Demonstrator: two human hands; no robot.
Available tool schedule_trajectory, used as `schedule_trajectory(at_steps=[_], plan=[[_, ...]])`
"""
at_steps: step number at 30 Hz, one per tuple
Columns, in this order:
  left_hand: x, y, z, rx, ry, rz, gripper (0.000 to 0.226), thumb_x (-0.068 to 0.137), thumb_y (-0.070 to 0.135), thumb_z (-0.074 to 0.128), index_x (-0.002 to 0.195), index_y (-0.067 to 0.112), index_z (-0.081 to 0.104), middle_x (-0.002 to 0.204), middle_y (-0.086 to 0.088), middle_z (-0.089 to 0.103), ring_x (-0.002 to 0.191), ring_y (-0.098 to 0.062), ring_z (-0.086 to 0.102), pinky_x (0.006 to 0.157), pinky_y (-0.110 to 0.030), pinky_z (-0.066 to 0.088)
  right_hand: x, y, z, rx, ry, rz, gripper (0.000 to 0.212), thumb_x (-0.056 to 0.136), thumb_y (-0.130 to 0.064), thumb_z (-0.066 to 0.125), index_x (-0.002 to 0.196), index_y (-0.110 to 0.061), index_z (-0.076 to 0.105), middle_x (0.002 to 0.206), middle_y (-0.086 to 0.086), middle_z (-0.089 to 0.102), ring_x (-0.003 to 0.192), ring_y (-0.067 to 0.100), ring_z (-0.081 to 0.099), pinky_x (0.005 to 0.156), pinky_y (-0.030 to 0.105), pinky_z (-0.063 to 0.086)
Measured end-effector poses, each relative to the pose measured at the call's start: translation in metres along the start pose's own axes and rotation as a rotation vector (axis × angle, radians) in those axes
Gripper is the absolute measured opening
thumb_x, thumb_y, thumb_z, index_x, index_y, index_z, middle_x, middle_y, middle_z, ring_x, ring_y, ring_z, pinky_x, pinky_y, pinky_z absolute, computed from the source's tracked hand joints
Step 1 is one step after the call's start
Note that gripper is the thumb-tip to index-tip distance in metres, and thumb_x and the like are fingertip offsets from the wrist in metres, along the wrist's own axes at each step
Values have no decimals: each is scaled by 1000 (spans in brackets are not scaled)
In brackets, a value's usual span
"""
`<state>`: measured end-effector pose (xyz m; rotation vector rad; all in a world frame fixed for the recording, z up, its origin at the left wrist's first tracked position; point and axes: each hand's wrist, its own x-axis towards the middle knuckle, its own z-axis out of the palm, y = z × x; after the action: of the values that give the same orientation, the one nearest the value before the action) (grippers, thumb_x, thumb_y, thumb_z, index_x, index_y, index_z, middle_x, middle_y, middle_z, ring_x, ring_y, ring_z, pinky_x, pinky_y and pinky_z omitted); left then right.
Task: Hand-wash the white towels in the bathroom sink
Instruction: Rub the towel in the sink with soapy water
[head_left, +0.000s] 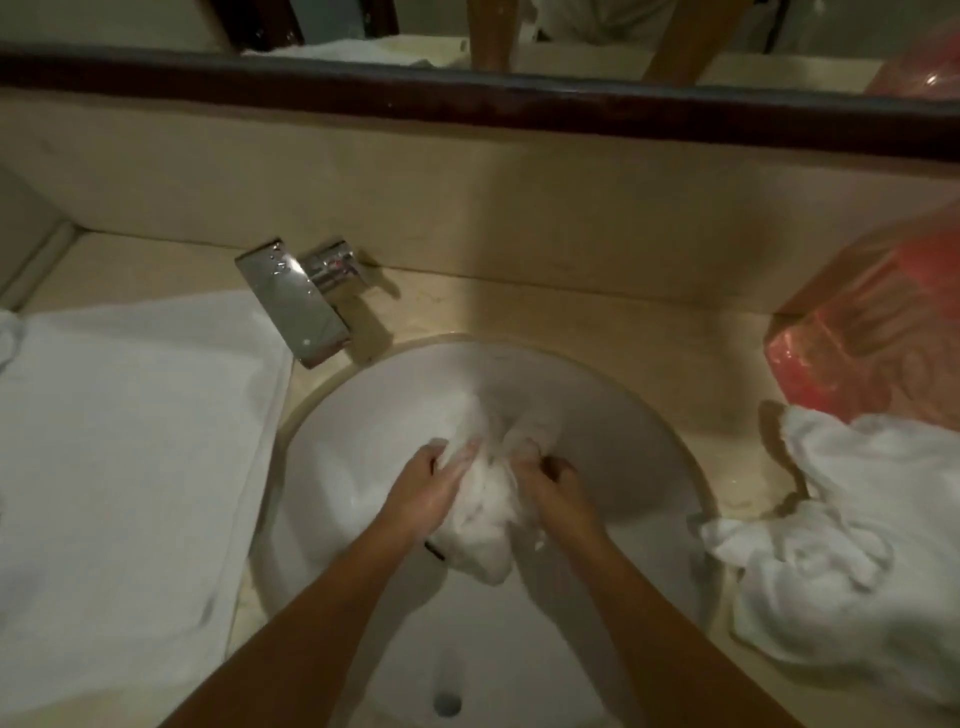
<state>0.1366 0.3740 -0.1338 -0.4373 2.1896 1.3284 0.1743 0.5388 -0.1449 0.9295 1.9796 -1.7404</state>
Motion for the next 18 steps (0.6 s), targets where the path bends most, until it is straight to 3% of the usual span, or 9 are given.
schedule_trajectory(at_steps=[4, 7, 10, 13, 15, 18], plan=[[15, -9, 22, 3, 12, -68, 99, 66, 98, 51, 124, 19, 69, 114, -2, 75, 105, -21, 71, 97, -40, 56, 18, 5, 12, -111, -27, 28, 72, 71, -80, 69, 117, -24, 74, 103, -3, 78, 97, 19, 74, 87, 34, 60], [12, -1, 22, -144, 86, 15, 67, 80, 75, 64, 115, 18, 74, 107, -2, 77, 100, -22, 73, 98, -46, 58, 18, -2, 13, -54, 29, -119, 48, 94, -59, 66, 127, -24, 68, 111, -3, 75, 105, 19, 73, 83, 28, 56], [9, -1, 6, -549, 95, -11, 59, 79, 60, 79, 119, 17, 75, 110, -11, 79, 106, -32, 75, 100, -56, 57, 14, -5, 1, 108, 83, -234, 55, 94, -58, 59, 132, -20, 66, 116, 1, 76, 108, 21, 74, 89, 36, 59], [3, 4, -13, -877, -92, -125, 50, 90, 38, 78, 129, 8, 69, 121, -24, 73, 112, -43, 71, 102, -64, 53, 3, -16, -19, 151, -1, -198, 34, 110, -37, 54, 135, -17, 64, 122, 6, 76, 110, 21, 75, 94, 41, 61], [0, 14, -21, -912, -186, -179, 38, 94, 30, 70, 126, 10, 68, 115, -22, 74, 103, -39, 73, 94, -57, 57, -1, -20, -29, 158, 5, -149, 28, 111, -28, 54, 130, -13, 67, 123, 14, 75, 107, 26, 75, 91, 45, 61], [-4, 22, -18, -856, -262, -221, 49, 94, 48, 70, 132, 17, 68, 123, -17, 74, 110, -37, 72, 97, -55, 57, -9, -42, -18, 355, 64, -52, 34, 109, -35, 56, 115, -7, 74, 111, 21, 78, 99, 32, 76, 90, 47, 58]])
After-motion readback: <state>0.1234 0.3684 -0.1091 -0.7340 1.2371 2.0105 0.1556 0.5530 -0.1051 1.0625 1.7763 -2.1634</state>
